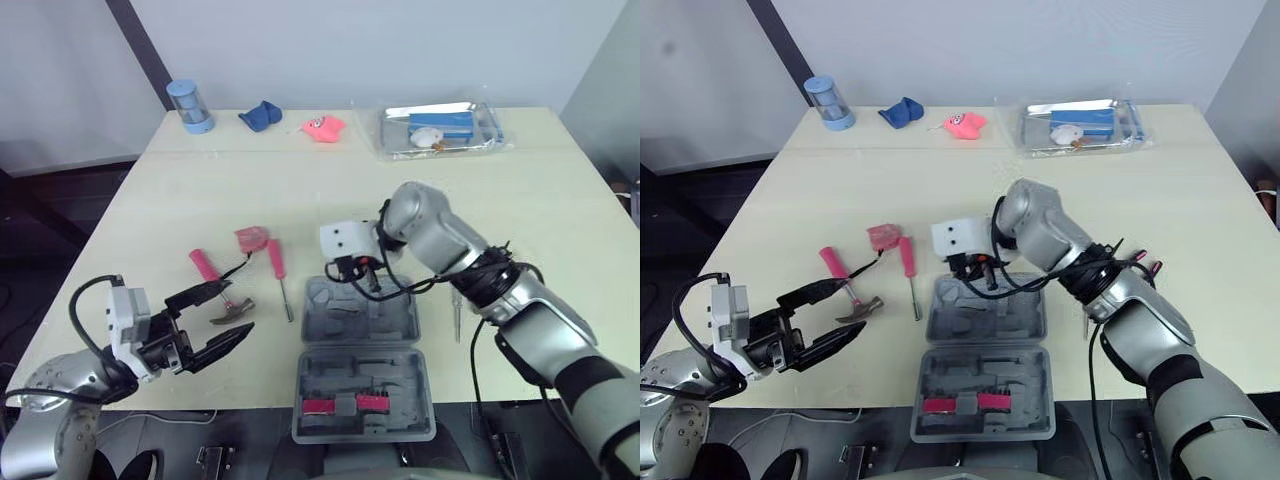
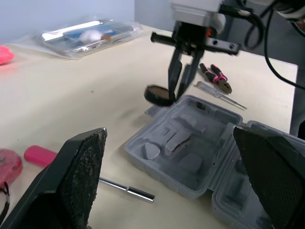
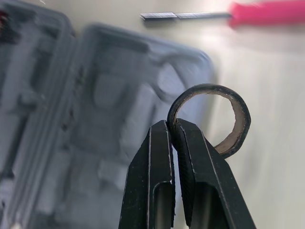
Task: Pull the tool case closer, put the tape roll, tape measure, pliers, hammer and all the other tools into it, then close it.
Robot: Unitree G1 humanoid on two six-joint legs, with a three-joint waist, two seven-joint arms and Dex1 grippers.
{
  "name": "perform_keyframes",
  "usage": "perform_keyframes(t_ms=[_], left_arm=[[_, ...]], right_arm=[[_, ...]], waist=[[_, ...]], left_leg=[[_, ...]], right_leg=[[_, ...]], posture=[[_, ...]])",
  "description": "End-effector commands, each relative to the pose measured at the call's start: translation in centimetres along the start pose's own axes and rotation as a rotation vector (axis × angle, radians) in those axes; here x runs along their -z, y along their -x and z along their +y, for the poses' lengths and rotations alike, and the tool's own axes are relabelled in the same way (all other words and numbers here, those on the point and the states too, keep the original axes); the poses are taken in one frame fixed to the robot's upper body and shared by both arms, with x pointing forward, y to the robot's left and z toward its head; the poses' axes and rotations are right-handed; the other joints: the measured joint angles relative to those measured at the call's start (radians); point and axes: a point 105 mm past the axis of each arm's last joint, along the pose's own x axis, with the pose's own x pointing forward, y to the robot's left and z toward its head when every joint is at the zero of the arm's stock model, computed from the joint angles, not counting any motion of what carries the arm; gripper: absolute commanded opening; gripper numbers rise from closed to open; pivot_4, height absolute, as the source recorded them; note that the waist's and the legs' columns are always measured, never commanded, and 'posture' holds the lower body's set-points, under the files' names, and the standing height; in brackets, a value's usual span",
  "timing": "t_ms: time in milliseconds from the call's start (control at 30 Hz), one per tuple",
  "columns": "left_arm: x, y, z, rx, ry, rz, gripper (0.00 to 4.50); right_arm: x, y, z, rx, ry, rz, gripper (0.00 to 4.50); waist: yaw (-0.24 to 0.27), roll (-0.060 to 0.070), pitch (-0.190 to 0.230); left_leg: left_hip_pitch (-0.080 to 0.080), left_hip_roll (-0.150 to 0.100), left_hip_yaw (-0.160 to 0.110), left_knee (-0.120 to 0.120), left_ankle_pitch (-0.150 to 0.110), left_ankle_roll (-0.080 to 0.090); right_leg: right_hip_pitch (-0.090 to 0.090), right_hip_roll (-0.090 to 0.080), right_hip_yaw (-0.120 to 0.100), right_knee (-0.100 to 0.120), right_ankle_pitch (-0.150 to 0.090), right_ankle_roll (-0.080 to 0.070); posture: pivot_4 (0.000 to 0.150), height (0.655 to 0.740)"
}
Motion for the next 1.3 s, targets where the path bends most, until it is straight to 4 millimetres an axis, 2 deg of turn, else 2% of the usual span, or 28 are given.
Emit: perform_keyframes(t_ms=[33, 300, 633, 1167, 1200, 1233, 1300], left_arm=[[-1.3, 0.2, -0.1, -0.024, -0.054, -0.032, 4.5], [-1.0, 0.3, 0.0, -0.048, -0.048, -0.029, 4.5], [-0.8, 0.2, 0.3, -0.06, -0.046, -0.021, 4.5], [-0.5, 0.5, -0.1, -0.058, -0.036, -0.003, 4.5], [-0.4, 0.5, -0.1, -0.058, -0.036, -0.002, 4.5], [-0.4, 0.5, -0.1, -0.057, -0.035, -0.002, 4.5], [-0.4, 0.5, -0.1, -0.055, -0.033, -0.002, 4.5]], right_arm=[[-1.5, -0.2, -0.3, 0.018, 0.067, -0.003, 0.12], [-2.2, -2.8, 0.0, 0.008, 0.097, 0.003, 0.12], [-1.0, -5.0, 0.1, -0.007, 0.097, 0.038, 0.12], [-0.7, -5.4, -0.8, 0.027, 0.106, 0.04, 0.12], [-0.7, -5.3, -0.8, 0.025, 0.107, 0.04, 0.72], [-0.8, -5.3, -0.9, 0.025, 0.108, 0.039, 0.99], [-1.0, -5.0, -1.1, 0.04, 0.11, 0.034, 1.92]], waist=[[0.0, 0.0, 0.0], [0.0, 0.0, 0.0], [-0.001, 0.0, 0.0], [-0.003, 0.0, 0.0], [-0.003, 0.0, 0.0], [-0.002, 0.0, 0.0], [-0.001, 0.0, 0.0]], left_leg=[[0.0, 0.0, 0.0, 0.0, 0.0, 0.0], [0.0, 0.0, 0.0, 0.0, 0.0, 0.0], [0.0, 0.0, 0.0, -0.001, 0.0, 0.0], [0.001, 0.0, 0.0, -0.001, 0.0, 0.0], [0.001, 0.0, 0.0, -0.001, 0.0, 0.0], [0.001, 0.0, 0.0, -0.001, 0.0, 0.0], [0.001, 0.0, 0.0, -0.001, 0.0, 0.0]], right_leg=[[0.0, 0.0, 0.0, 0.0, 0.0, 0.0], [0.0, 0.0, 0.0, 0.0, 0.0, 0.0], [0.0, 0.0, 0.0, 0.0, 0.0, 0.0], [0.0, 0.0, 0.0, 0.0, 0.0, 0.0], [0.0, 0.0, 0.0, 0.0, 0.0, 0.0], [0.0, 0.0, 0.0, 0.0, 0.0, 0.0], [0.0, 0.0, 0.0, 0.0, 0.0, 0.0]], posture=[[0.15, 0.74], [0.15, 0.74], [0.15, 0.74], [0.15, 0.74], [0.15, 0.74], [0.15, 0.74], [0.15, 0.74]])
